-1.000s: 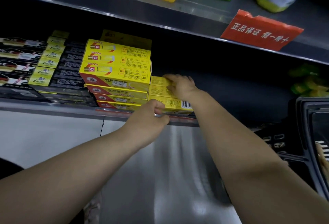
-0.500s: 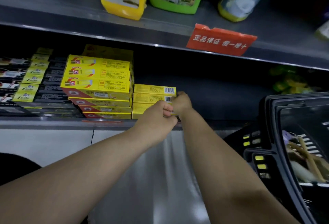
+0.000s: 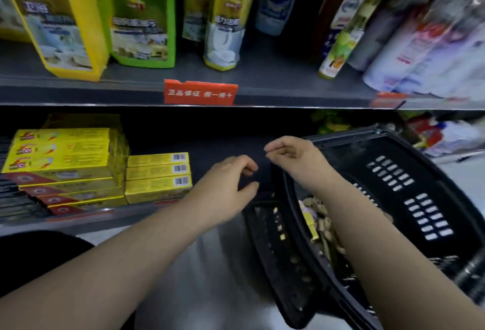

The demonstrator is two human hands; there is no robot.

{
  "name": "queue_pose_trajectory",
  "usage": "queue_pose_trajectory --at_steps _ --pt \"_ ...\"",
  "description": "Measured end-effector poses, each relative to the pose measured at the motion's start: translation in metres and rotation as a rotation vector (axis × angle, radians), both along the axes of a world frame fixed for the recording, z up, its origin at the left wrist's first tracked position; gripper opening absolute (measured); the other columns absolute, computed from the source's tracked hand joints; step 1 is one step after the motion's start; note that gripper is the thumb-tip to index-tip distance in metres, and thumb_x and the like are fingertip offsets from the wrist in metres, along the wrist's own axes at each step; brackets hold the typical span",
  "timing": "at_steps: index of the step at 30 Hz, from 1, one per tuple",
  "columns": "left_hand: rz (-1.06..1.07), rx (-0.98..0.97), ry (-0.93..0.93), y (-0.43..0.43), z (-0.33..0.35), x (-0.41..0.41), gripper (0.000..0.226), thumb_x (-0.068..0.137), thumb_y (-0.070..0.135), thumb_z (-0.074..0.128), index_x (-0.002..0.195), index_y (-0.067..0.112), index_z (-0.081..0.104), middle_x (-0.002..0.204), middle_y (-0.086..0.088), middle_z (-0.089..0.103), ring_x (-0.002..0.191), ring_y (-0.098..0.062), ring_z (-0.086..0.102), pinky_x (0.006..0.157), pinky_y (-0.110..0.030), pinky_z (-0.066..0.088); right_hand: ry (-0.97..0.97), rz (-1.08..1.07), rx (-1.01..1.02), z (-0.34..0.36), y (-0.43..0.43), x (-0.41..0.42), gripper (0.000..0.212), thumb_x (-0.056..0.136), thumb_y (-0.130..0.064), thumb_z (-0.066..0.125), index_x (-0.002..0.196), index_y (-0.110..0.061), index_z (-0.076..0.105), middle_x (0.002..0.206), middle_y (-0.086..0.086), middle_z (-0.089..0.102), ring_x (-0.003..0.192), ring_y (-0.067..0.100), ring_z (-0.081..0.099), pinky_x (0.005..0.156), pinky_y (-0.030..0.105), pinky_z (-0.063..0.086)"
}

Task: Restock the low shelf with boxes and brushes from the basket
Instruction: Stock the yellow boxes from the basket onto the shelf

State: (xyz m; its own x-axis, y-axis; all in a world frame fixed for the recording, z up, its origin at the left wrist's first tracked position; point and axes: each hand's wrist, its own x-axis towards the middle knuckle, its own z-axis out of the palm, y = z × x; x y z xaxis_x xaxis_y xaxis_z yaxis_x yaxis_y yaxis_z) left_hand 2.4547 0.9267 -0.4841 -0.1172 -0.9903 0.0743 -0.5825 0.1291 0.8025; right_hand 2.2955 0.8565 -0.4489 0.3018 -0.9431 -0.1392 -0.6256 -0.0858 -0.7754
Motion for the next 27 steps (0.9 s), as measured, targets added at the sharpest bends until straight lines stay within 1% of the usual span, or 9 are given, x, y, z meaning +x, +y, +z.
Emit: queue_pose_trajectory --at_steps 2,5,9,13,15,17,20,25,27 --pt "-0.132 -0.038 -0.081 0.000 0.007 -0.019 0.034 0.089 0.031 0.057 0.122 0.022 0.052 0.116 0.005 0.053 0.114 -0.012 0.048 0.099 -0.030 0.038 -0.099 -0.115 0.014 -0.004 0.011 -0.034 0.019 0.087 -0.006 0.061 0.082 -0.024 0.064 0.088 0.007 0.068 0.079 0.011 0.060 0.076 0.021 0.047" --pt "-0.312 -0.079 -0.171 0.001 0.009 -0.044 0.036 0.093 0.037 0.052 0.128 0.030 0.047 0.125 0.011 0.047 0.120 -0.008 0.040 0.100 -0.028 0.036 -0.111 -0.222 0.108 -0.023 0.018 -0.076 0.017 0.089 -0.005 0.058 0.085 -0.021 0.065 0.087 0.011 0.067 0.080 0.019 0.059 0.078 0.033 0.048" --pt "-0.450 -0.110 -0.244 -0.007 0.000 -0.066 0.033 0.095 0.036 0.048 0.128 0.033 0.048 0.124 0.016 0.047 0.118 -0.005 0.038 0.094 -0.018 0.031 -0.046 -0.334 0.267 -0.066 0.012 -0.119 0.012 0.090 -0.002 0.054 0.093 -0.011 0.063 0.084 0.006 0.064 0.076 0.018 0.057 0.070 0.025 0.047" --pt "-0.494 -0.154 -0.364 -0.026 -0.014 -0.077 0.035 0.097 0.039 0.042 0.130 0.029 0.049 0.132 0.015 0.045 0.135 -0.006 0.028 0.112 -0.022 0.016 0.536 -0.072 0.285 -0.120 -0.006 -0.142 0.031 0.086 -0.009 0.061 0.117 -0.010 0.060 0.115 0.012 0.061 0.104 0.025 0.059 0.086 0.032 0.047" --pt "-0.514 -0.177 -0.427 -0.033 -0.018 -0.081 0.034 0.098 0.043 0.038 0.125 0.029 0.053 0.131 0.014 0.049 0.138 -0.004 0.023 0.113 -0.017 -0.001 0.746 0.101 0.312 -0.147 -0.013 -0.146 0.060 0.082 -0.015 0.067 0.137 -0.017 0.043 0.140 0.013 0.042 0.124 0.026 0.046 0.098 0.032 0.042" --pt "-0.524 -0.203 -0.464 -0.038 -0.018 -0.083 0.032 0.097 0.044 0.036 0.112 0.029 0.060 0.115 0.013 0.056 0.127 -0.004 0.035 0.112 -0.015 -0.006 0.896 0.266 0.304 -0.172 -0.018 -0.144 0.086 0.078 -0.023 0.073 0.147 -0.022 0.022 0.154 0.008 0.020 0.140 0.029 0.024 0.112 0.042 0.027" --pt "-0.533 -0.216 -0.497 -0.044 -0.015 -0.084 0.031 0.097 0.043 0.035 0.102 0.029 0.062 0.095 0.013 0.055 0.102 -0.001 0.042 0.112 -0.013 -0.005 1.034 0.503 0.254 -0.201 -0.024 -0.135 0.093 0.079 -0.033 0.072 0.149 -0.023 0.011 0.156 0.007 0.014 0.144 0.029 0.010 0.116 0.047 0.011" --pt "-0.525 -0.129 -0.510 -0.048 -0.014 -0.087 0.026 0.097 0.041 0.036 0.095 0.029 0.058 0.082 0.015 0.052 0.091 -0.003 0.040 0.105 -0.024 0.029 1.094 0.622 0.076 -0.207 -0.024 -0.138 0.096 0.064 -0.051 0.077 0.143 -0.023 0.030 0.140 0.011 0.041 0.131 0.031 0.034 0.114 0.042 0.013" --pt "-0.518 -0.117 -0.505 -0.049 -0.013 -0.090 0.021 0.096 0.040 0.038 0.097 0.030 0.057 0.077 0.016 0.047 0.089 -0.004 0.038 0.091 -0.022 0.036 1.043 0.535 0.104 -0.201 -0.021 -0.146 0.077 0.069 -0.051 0.074 0.134 -0.021 0.046 0.134 0.008 0.049 0.127 0.027 0.042 0.112 0.041 0.018"
